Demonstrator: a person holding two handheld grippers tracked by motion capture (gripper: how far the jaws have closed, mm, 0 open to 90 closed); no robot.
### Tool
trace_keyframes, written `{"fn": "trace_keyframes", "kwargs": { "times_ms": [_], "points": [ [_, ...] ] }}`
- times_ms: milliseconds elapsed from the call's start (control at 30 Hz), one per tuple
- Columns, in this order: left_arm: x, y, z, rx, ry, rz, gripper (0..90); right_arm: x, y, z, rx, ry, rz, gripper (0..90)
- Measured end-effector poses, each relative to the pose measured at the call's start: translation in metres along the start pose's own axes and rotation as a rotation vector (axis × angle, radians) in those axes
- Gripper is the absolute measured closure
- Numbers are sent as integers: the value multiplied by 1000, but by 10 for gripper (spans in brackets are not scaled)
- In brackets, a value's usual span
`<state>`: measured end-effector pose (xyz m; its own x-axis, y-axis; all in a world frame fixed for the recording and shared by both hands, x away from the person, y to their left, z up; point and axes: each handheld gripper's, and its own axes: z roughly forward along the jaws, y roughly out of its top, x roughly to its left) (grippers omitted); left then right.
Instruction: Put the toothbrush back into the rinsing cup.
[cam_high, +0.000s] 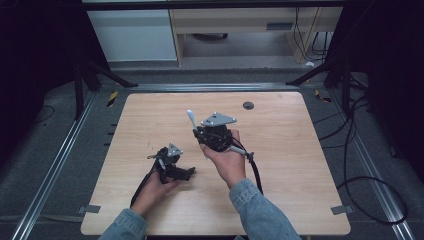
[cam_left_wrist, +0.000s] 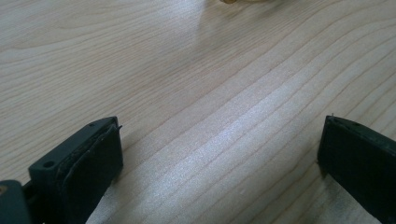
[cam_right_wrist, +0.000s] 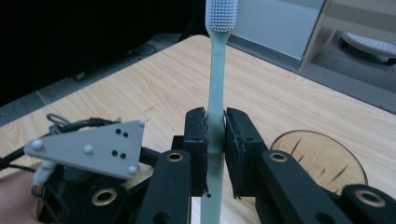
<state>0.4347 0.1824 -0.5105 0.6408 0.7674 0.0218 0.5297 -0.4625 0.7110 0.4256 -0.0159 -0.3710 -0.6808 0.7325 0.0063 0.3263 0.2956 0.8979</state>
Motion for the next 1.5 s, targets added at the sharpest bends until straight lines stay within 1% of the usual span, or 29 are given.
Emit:
{"fn": "trace_keyframes", "kwargs": {
  "times_ms": [100, 233, 300, 433, 567, 700, 867, 1000, 1200, 1500],
  "points": [
    [0, 0, 0, 0, 0, 0, 0, 2, 1, 1, -27, -13, 0, 793],
    [0, 0, 0, 2, -1, -1, 0, 5, 4, 1, -81, -32, -7, 793],
    [0, 0, 0, 0, 0, 0, 0, 6, 5, 2, -103, -39, -1, 793],
    [0, 0, 0, 2, 0, 2, 0, 7, 7, 7, -122, -26, 8, 793],
    [0, 0, 0, 0, 1, -1, 0, 10, 8, 10, -141, -28, 12, 793],
    [0, 0, 0, 0, 3, 1, 0, 13, 9, 13, -162, -36, 4, 793],
    [0, 0, 0, 1, 3, 1, 0, 12, 11, 11, -197, -56, 6, 793],
    [0, 0, 0, -1, 4, -1, 0, 12, 12, 10, -227, -60, -11, 793],
    [0, 0, 0, -1, 3, -2, 0, 9, 17, 7, -276, -70, -12, 793],
    [0, 0, 0, -2, 2, -5, 0, 7, 21, 11, -291, -81, -17, 793]
  ]
}}
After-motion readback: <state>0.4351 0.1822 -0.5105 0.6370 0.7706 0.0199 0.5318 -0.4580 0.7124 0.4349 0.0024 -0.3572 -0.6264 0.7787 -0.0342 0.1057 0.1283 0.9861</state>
